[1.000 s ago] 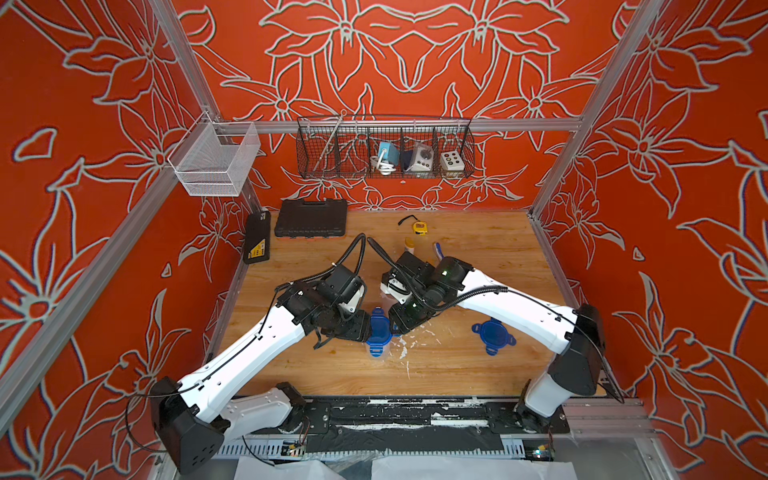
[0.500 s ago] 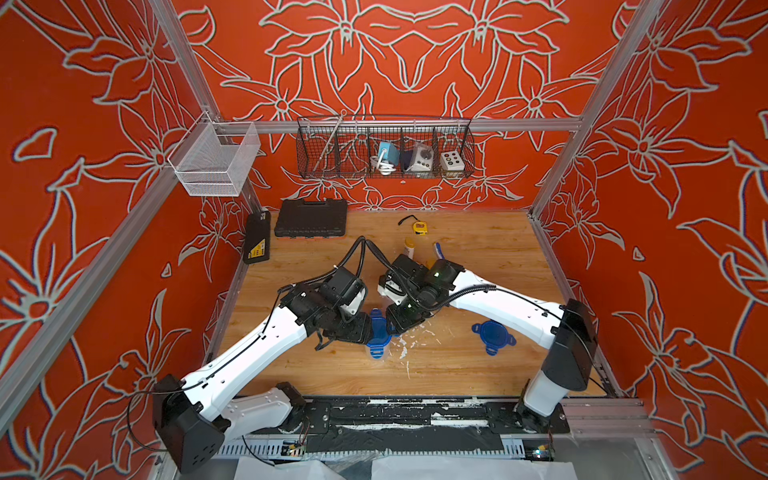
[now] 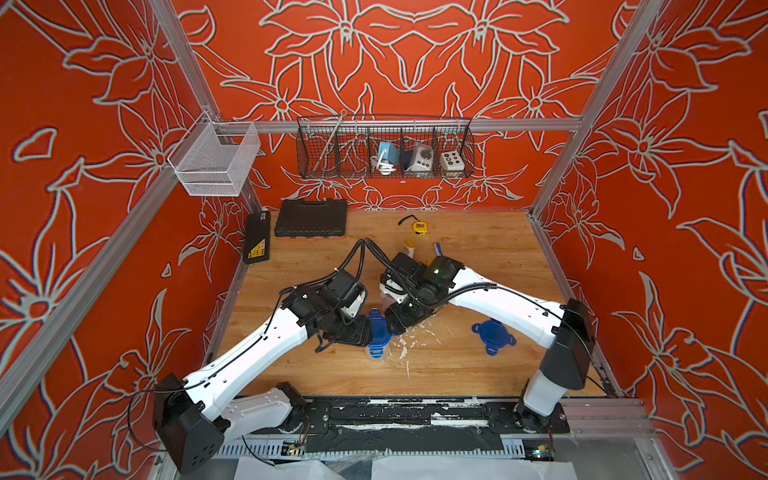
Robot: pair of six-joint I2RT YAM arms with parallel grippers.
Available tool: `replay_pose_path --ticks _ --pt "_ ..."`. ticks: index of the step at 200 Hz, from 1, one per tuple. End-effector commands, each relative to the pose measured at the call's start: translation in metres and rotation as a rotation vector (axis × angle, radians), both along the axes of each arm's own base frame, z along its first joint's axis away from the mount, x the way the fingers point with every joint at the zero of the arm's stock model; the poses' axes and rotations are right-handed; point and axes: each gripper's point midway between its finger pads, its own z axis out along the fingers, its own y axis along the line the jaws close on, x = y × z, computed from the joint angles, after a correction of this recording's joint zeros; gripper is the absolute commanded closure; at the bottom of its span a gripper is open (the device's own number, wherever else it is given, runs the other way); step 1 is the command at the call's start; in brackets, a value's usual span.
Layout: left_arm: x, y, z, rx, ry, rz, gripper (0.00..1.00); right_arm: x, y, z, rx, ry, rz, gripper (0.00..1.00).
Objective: Pack away toiletry kits
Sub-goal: Close the fastener on the container.
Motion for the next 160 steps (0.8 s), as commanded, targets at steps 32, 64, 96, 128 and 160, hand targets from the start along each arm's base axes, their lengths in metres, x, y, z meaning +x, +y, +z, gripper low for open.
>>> replay_pose_path --ticks 32,64,96,128,160 --pt "-0.004 0.007 -0.007 0.029 0.0 0.006 0.43 0.008 -0.028 0.034 -0.083 -0.117 0.006 0.34" --pt "-0.003 0.007 -0.008 0.033 -0.001 0.001 0.45 -0.009 -0.015 0.027 -0.013 -0.02 0.014 0.4" --pt "-0.003 0.006 -0.01 0.033 0.003 0.0 0.47 -0.02 -0.004 0.014 0.022 0.045 0.026 0.49" --pt "-0.004 0.006 -0.013 0.032 0.007 -0.002 0.48 -0.025 0.004 0.004 0.05 0.089 0.03 0.53" --pt "-0.004 0.005 -0.015 0.025 0.015 -0.002 0.48 -0.027 0.008 0.002 0.058 0.103 0.037 0.55"
